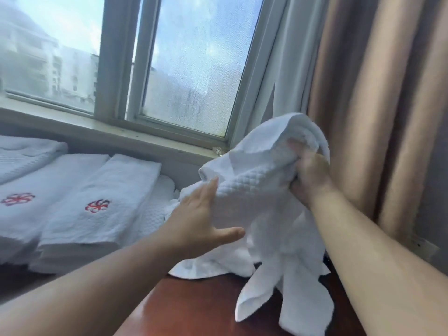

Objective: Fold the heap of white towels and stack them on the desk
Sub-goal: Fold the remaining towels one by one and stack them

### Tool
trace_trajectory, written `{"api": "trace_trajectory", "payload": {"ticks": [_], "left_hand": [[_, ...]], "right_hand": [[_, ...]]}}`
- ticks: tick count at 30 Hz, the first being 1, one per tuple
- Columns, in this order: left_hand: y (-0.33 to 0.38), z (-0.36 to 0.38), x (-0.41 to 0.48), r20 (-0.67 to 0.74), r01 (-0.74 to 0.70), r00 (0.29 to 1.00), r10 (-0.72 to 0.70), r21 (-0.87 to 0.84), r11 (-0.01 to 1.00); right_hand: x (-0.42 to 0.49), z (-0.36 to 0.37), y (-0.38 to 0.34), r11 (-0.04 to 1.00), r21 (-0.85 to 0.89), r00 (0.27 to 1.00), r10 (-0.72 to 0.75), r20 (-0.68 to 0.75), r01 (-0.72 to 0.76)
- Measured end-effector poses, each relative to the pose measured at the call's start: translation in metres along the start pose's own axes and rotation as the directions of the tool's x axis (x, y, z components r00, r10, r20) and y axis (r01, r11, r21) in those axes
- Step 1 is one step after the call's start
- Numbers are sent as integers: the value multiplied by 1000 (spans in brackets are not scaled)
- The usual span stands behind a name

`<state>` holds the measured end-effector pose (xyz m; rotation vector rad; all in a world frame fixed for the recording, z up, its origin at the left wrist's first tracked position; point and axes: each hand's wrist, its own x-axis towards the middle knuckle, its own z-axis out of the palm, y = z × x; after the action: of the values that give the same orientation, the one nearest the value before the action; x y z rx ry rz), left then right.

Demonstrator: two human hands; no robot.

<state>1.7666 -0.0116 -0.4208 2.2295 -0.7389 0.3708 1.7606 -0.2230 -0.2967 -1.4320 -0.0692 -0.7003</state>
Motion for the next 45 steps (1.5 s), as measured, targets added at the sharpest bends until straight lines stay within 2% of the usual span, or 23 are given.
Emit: {"api": "trace_trajectory", "payload": {"ticks": [2,4,6,7,9,10,11,12,13,14,16,18,19,20,21,23,25,31,35,37,41,43,45], "left_hand": [[12,-8,-2,-41,3,999,-1,49,999],[16,-9,-11,-47,66,997,-61,105,992],[11,-4,-23,8,108,994,-111,177,978],[7,-1,-28,30,109,993,-117,189,976],[-1,2,-33,35,110,993,-116,132,985],[-4,2,-35,40,120,991,-125,97,988],[-7,2,-37,65,133,988,-139,93,987],[-10,3,-39,100,142,983,-155,121,982],[-14,5,-42,139,148,975,-171,158,976],[-19,8,-45,186,153,964,-189,193,969],[-30,17,-53,292,178,923,-252,257,950],[-42,34,-60,371,202,877,-307,296,934],[-48,44,-63,396,198,866,-307,292,936],[-53,54,-66,405,193,866,-293,270,943],[-57,63,-67,393,197,876,-278,233,952],[-64,73,-66,350,218,900,-258,151,964],[-67,74,-61,334,215,911,-241,114,970],[-62,86,-55,297,194,938,-177,-28,981],[-48,94,-28,155,105,984,-84,-138,985],[-41,95,-4,83,45,996,-30,-186,981],[-33,97,46,-20,-29,1000,25,-243,970],[-44,107,67,4,-6,1000,7,-248,969],[-62,123,75,92,55,995,-36,-207,977]], "right_hand": [[-4,-3,-19,996,39,995,73,68,-76],[-10,-2,-21,955,-215,973,220,65,-202],[-22,1,-16,848,-455,944,327,44,-272],[-28,1,-13,835,-481,936,343,74,-268],[-36,4,-4,867,-402,905,388,174,-295],[-37,5,4,841,-454,898,406,170,-295],[-36,5,12,748,-605,901,419,110,-273],[-36,4,18,569,-801,918,391,68,-183],[-36,1,26,375,-924,941,333,62,-72],[-39,2,34,273,-962,942,320,102,11],[-56,-4,52,257,-966,843,521,132,-8],[-80,-8,71,191,-973,648,759,62,-132],[-90,-10,84,201,-965,552,831,77,-169],[-97,-13,100,247,-957,492,859,143,-153],[-100,-15,114,304,-949,477,849,228,-88],[-101,-16,130,372,-928,541,775,326,25],[-99,-18,132,442,-896,578,741,342,-35],[-96,-46,135,550,-816,660,682,316,-178],[-73,-60,123,715,-667,830,491,265,-210],[-54,-59,116,765,-626,919,342,198,-150],[-5,-58,105,738,-673,982,151,110,-38],[17,-59,118,635,-773,994,79,73,7],[27,-62,148,490,-872,989,123,79,8]]}}
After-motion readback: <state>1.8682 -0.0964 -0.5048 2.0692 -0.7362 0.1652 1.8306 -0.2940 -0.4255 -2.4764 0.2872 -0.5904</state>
